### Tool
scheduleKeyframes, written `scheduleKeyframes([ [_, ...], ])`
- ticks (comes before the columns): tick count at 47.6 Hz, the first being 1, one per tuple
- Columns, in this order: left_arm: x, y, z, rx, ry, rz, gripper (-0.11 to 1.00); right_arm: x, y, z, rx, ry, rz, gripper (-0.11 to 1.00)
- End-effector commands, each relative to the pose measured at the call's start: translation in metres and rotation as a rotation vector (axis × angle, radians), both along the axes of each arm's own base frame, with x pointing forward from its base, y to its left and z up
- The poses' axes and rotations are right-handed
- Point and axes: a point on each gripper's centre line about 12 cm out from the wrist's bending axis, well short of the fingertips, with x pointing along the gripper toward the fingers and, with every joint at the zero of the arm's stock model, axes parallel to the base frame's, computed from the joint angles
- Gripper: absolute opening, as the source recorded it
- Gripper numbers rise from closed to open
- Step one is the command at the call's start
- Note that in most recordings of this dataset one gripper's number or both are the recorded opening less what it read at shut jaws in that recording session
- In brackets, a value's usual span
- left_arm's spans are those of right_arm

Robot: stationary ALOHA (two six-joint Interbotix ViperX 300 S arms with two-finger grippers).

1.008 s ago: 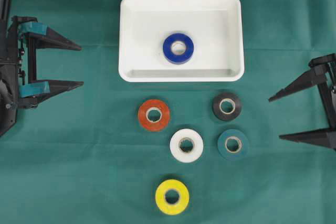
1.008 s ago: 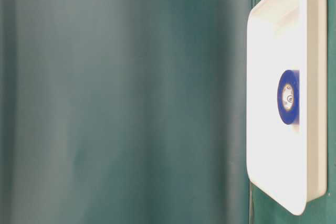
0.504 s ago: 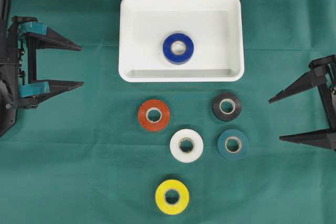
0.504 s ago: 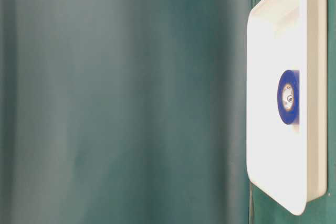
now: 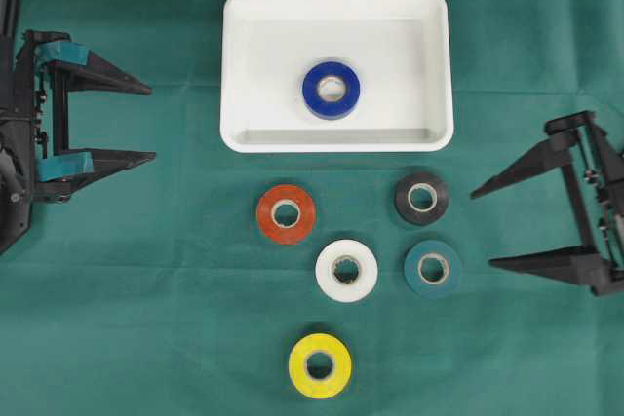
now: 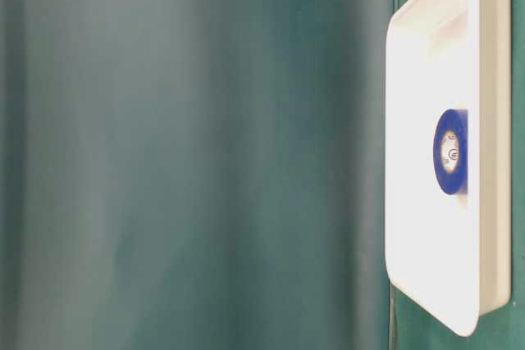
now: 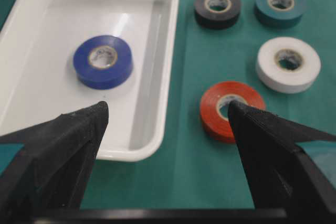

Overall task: Pick up the tape from a random location and place it into the white case.
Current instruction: 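Move the open right gripper toward the white tape roll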

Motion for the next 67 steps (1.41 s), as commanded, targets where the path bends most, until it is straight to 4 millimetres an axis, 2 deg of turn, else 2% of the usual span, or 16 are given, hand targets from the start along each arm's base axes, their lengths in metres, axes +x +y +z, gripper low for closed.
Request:
scheduleKeyframes([
  [1, 0.002, 0.000, 0.007, 0.000, -0.022, -0.002, 0.94, 0.011, 0.003, 0.012, 0.003, -0.026, 0.004, 0.92],
  [39, 0.003, 0.000, 0.006, -0.002, -0.020, -0.002, 0.94, 0.100, 0.023, 0.024, 0.001, -0.008, 0.006, 0.92],
  [47, 0.003, -0.001, 0.005, -0.003, -0.014, -0.003, 0.94, 0.111, 0.025, 0.025, 0.006, 0.017, 0.001, 0.92],
  [54, 0.003, -0.001, 0.005, -0.003, -0.011, -0.003, 0.94, 0.116, 0.026, 0.021, 0.028, 0.099, -0.016, 0.92],
  [67, 0.003, -0.004, 0.006, -0.003, -0.014, -0.019, 0.94, 0.127, 0.028, 0.007, 0.010, 0.398, -0.058, 0.92],
])
